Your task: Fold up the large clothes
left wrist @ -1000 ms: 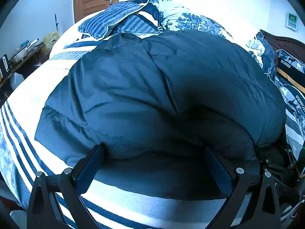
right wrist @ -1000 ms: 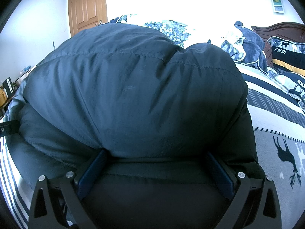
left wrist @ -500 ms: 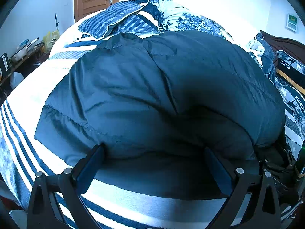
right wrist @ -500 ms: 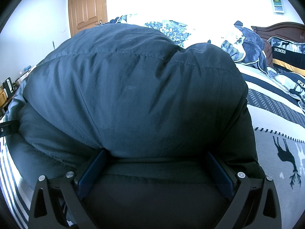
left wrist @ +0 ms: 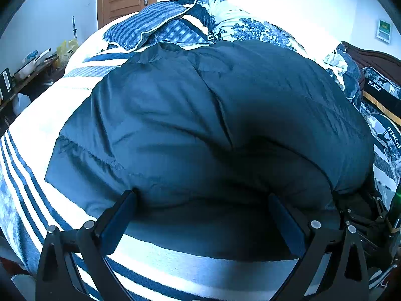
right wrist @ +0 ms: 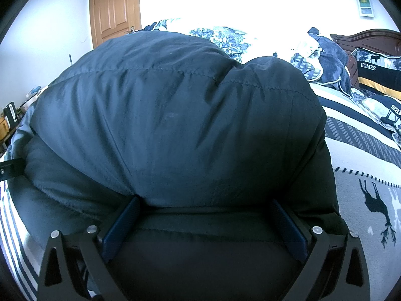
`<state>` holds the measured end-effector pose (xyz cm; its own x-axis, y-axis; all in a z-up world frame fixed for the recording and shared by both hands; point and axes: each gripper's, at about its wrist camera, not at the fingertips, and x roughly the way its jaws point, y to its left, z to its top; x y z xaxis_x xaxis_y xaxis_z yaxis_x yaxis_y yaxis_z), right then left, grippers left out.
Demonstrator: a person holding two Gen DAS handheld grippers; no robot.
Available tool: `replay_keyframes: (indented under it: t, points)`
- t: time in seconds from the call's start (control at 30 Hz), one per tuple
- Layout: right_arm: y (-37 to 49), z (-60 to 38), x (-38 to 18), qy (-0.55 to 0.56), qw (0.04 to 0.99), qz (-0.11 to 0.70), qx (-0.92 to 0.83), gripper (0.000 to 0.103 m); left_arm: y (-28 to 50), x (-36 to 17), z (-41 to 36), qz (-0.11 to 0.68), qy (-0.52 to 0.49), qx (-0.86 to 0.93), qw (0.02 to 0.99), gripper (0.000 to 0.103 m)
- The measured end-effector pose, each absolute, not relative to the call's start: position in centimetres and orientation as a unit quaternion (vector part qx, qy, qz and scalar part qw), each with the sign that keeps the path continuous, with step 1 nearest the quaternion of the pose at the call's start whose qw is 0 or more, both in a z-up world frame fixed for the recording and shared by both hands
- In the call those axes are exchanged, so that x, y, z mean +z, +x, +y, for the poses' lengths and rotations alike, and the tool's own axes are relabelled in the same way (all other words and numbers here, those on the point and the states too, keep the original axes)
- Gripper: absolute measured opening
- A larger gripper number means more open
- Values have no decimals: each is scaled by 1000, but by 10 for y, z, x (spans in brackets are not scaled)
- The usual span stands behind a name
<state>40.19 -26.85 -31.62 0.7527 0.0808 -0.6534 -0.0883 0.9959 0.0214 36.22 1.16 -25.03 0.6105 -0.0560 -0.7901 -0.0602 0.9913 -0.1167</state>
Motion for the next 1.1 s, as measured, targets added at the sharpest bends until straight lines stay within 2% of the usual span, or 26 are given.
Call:
replay_keyframes:
  t: [1.1]
  points:
    - [401,-268,-316,-5,936,350,45,103,362,-252,16,442,-68,1,895,103]
